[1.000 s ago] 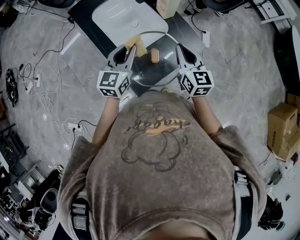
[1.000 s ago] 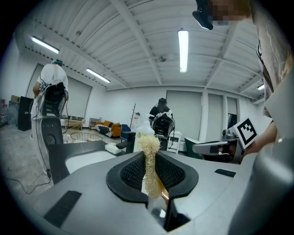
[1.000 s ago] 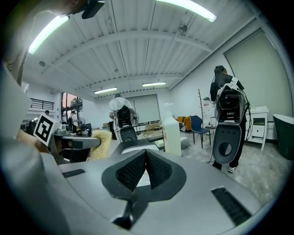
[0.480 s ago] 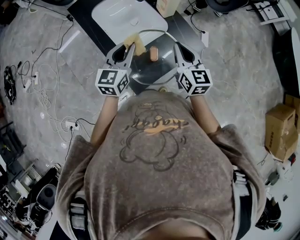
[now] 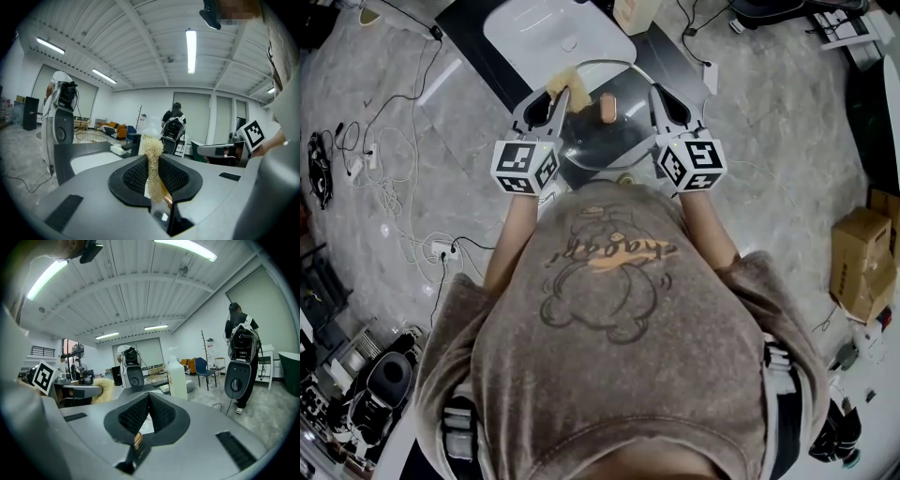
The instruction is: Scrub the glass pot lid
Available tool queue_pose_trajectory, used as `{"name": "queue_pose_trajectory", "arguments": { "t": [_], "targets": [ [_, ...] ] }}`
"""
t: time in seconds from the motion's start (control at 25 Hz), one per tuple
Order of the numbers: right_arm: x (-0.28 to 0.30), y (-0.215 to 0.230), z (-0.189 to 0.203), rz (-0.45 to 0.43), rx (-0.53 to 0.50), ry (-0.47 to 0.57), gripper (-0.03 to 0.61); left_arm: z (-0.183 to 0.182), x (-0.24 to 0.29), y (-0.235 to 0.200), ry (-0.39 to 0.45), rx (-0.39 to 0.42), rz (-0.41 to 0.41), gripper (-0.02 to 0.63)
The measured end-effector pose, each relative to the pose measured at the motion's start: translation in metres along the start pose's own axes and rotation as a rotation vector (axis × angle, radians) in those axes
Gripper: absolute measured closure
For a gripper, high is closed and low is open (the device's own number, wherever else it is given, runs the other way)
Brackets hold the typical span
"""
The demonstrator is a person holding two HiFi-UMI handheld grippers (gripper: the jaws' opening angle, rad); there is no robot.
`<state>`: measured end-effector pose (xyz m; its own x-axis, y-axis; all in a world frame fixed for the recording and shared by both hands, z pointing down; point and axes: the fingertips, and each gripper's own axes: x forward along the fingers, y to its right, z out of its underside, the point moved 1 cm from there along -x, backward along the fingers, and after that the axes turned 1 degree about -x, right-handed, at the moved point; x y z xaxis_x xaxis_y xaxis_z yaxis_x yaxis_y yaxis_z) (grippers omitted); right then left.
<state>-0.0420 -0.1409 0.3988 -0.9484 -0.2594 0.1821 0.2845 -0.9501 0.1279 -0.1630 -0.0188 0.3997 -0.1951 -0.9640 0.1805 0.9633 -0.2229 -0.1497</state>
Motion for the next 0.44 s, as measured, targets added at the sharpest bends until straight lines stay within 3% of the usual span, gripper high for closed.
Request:
{"name": "queue_pose_trajectory", "arguments": {
  "t": [0.44],
  "targets": [
    [-0.0006, -0.0049, -0.0002, -0.009, 0.008, -0.003, 0.578, -0.0010, -0.0016, -0.0057, -0.002, -0.012, -0.016, 0.546]
  ]
}}
